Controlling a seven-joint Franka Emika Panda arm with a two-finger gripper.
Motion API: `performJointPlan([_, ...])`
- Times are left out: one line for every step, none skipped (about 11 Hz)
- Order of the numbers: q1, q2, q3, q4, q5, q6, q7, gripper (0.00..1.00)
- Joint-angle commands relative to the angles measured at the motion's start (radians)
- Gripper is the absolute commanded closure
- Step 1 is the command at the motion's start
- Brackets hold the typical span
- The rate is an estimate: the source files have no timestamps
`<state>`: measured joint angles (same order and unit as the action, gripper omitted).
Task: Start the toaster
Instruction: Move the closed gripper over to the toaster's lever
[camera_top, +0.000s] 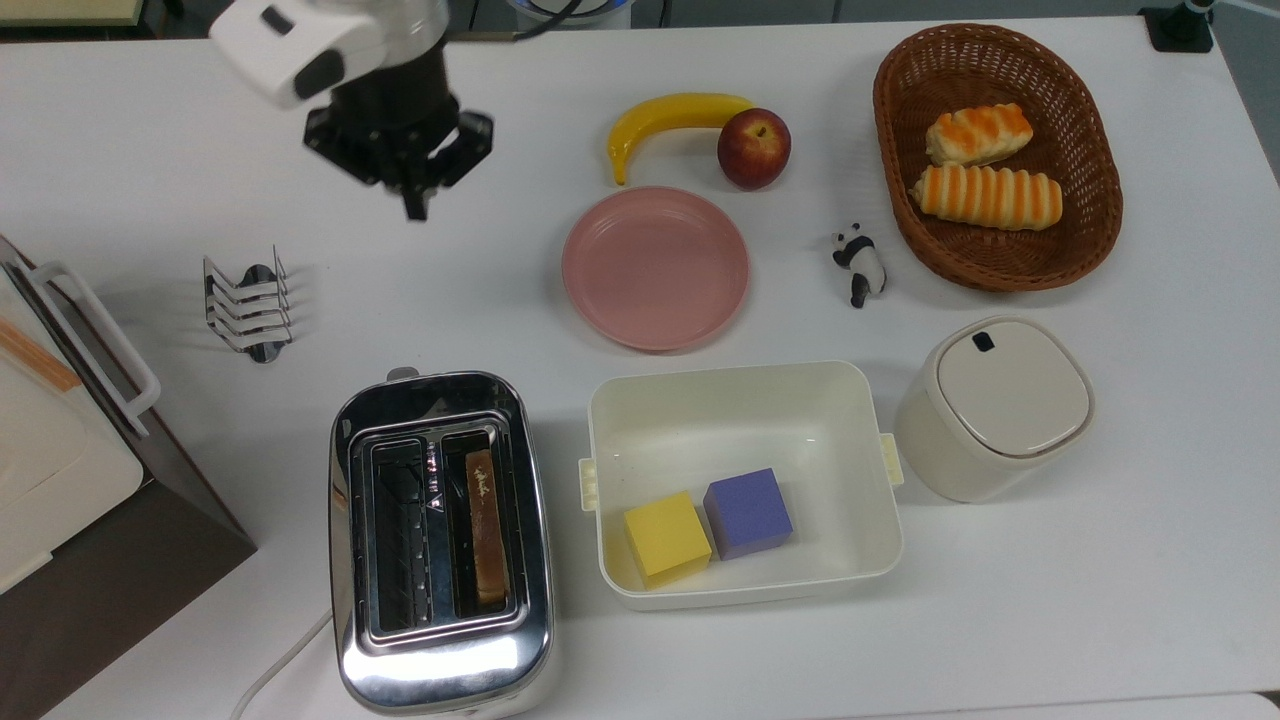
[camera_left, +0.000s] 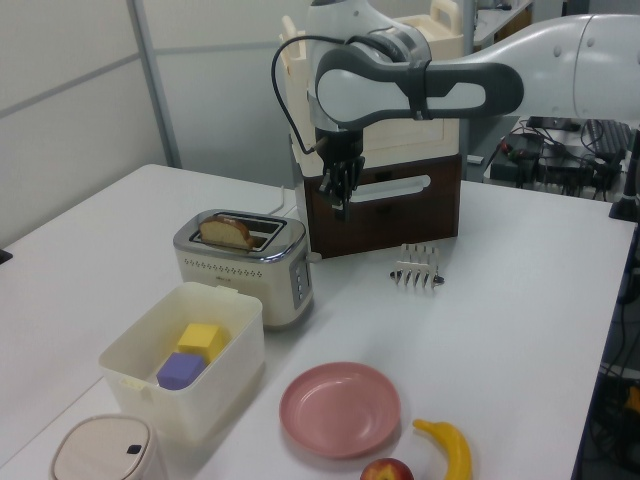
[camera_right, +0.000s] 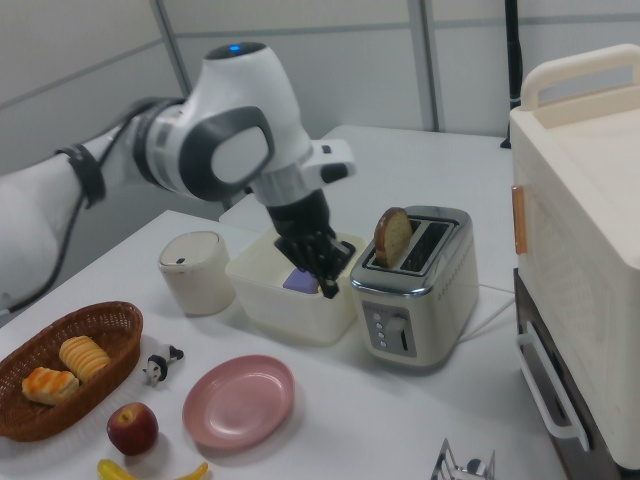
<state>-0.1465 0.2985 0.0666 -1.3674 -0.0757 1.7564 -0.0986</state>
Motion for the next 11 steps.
performJointPlan([-0.019, 0.046, -0.007, -0.015, -0.006, 0.138, -0.021, 1.00])
performJointPlan([-0.021, 0.056, -0.007, -0.015, -0.007, 0.165, -0.021, 1.00])
performJointPlan([-0.024, 0.071, -0.007, -0.015, -0.012, 0.182, -0.021, 1.00])
performJointPlan([-0.025, 0.080, -0.008, -0.016, -0.013, 0.201, -0.023, 1.00])
performJointPlan([-0.030, 0.108, -0.007, -0.016, -0.015, 0.224, -0.023, 1.00])
performJointPlan([-0.030, 0.134, -0.008, -0.015, -0.018, 0.254, -0.023, 1.00])
performJointPlan([-0.030, 0.154, -0.008, -0.016, -0.019, 0.297, -0.024, 1.00])
performJointPlan([-0.030, 0.171, -0.008, -0.016, -0.019, 0.316, -0.026, 1.00])
performJointPlan([-0.030, 0.175, -0.008, -0.016, -0.019, 0.319, -0.027, 1.00])
performJointPlan([-0.030, 0.189, -0.008, -0.016, -0.019, 0.321, -0.030, 1.00])
performJointPlan([-0.030, 0.201, -0.008, -0.018, -0.019, 0.321, -0.033, 1.00])
